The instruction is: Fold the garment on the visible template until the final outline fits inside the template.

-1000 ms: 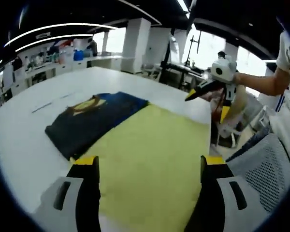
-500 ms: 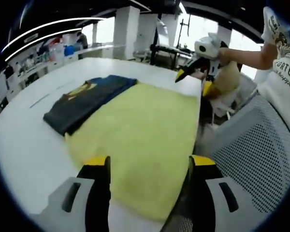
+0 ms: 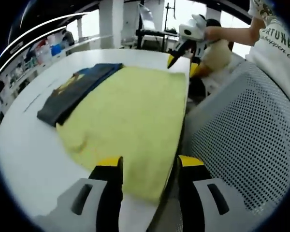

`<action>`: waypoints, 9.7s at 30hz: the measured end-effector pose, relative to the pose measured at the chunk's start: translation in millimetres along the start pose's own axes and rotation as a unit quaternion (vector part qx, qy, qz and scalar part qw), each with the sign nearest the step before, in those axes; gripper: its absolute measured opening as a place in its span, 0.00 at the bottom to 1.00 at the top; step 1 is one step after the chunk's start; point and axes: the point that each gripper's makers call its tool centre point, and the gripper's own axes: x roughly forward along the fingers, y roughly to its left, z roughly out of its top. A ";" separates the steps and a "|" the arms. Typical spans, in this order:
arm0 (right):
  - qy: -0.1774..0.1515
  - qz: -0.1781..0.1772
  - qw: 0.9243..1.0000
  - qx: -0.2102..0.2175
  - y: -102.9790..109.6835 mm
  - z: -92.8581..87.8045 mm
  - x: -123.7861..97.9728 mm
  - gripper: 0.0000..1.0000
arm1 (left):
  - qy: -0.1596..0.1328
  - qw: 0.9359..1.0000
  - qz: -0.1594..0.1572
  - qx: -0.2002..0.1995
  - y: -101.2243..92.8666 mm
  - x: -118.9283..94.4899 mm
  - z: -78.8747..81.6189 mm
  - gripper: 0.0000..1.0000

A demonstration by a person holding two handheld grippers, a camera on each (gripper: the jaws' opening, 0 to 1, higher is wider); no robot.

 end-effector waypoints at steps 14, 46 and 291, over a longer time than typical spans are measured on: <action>0.045 -0.006 0.998 -0.045 -0.3 -17.8 8.6 0.37 | 0.043 0.998 0.006 0.039 -0.4 -0.3 -22.8 0.32; 0.042 -0.023 0.998 -0.042 -12.4 -18.4 13.0 0.02 | 0.068 0.993 0.047 0.088 19.4 -1.3 -31.0 0.03; -0.125 -0.244 0.940 0.204 -309.6 120.2 36.8 0.29 | -0.065 0.943 0.295 -0.140 341.1 9.3 70.2 0.28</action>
